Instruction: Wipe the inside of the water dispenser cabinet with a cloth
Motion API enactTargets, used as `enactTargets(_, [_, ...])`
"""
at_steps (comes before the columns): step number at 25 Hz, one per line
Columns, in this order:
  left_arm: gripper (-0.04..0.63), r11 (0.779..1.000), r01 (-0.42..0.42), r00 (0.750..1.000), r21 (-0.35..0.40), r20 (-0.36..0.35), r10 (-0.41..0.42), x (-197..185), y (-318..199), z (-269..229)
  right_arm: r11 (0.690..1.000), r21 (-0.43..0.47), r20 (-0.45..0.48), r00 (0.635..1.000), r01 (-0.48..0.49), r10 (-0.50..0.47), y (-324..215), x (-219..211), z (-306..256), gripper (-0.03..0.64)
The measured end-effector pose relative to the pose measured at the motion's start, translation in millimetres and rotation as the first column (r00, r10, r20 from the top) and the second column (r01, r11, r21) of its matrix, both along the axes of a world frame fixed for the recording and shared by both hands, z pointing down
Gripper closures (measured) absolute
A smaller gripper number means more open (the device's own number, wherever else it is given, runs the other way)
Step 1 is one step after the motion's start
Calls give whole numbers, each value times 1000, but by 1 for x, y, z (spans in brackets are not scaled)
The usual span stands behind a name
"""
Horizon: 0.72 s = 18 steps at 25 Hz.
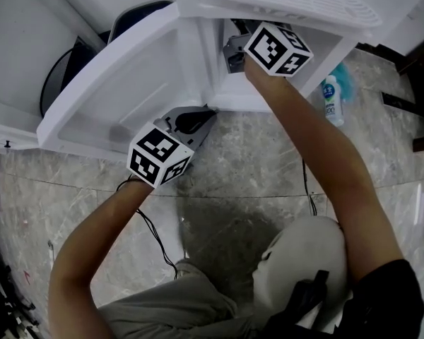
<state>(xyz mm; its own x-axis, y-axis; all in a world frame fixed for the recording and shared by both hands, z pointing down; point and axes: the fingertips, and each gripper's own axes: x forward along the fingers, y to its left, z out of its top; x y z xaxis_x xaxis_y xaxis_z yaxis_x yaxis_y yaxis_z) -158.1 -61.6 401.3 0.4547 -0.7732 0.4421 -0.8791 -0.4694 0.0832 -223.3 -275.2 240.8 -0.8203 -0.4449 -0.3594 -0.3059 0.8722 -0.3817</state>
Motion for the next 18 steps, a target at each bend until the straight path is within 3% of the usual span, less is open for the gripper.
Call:
enactTargets(3, [588,1000,-15,1000,9,-4,15,4,-4,-2,1000,-6,21,1000,9,-9,4,1,-1,503])
enactTargets(10, [588,1000,13,1000,-5,-13,-13,-9,-4,5,998,47,-26,998,-50,51,-20,-12,0,503])
enactTargets(18, [588,1000,15,999,13,-30,-14,-3,-15,-3,1000,14,-14,1000,-10,10,0,0,0,503])
